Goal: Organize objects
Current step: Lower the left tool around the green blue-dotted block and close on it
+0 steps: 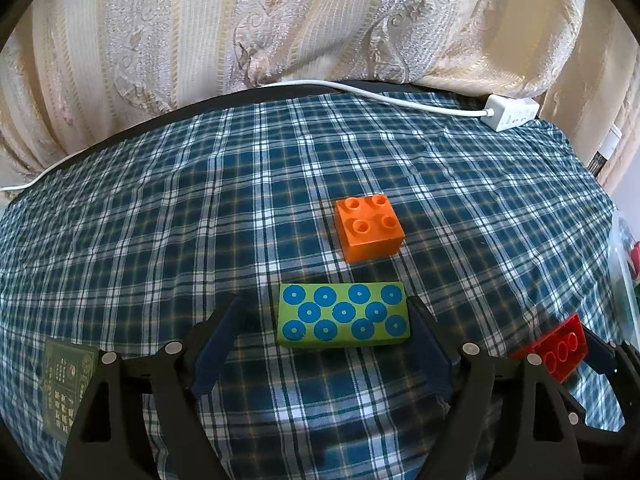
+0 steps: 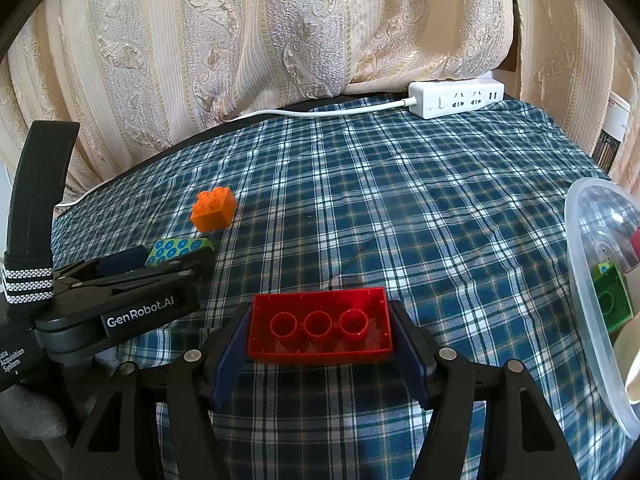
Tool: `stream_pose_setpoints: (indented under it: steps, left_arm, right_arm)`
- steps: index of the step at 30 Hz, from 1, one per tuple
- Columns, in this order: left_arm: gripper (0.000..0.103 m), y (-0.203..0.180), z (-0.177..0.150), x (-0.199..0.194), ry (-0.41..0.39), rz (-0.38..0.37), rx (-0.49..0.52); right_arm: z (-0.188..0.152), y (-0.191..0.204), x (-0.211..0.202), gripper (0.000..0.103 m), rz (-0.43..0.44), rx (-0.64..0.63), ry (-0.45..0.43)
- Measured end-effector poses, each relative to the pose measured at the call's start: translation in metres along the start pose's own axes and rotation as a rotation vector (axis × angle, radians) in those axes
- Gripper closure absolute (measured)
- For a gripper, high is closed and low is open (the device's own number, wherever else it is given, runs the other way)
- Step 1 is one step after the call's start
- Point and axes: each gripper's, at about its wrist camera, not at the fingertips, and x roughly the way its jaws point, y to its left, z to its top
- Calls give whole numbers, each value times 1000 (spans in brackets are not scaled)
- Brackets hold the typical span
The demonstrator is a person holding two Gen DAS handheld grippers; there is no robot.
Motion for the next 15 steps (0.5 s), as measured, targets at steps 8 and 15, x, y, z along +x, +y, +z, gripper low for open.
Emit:
stream_pose_setpoints:
  steps: [8,15]
  left_arm:
    - [19,-1,0,0,0,1,0]
    - [37,-6,-2,-4,-23,-16,34]
  right_arm:
    - [0,0,0,34,-1,0,0]
    - [0,0,0,34,-1,0,0]
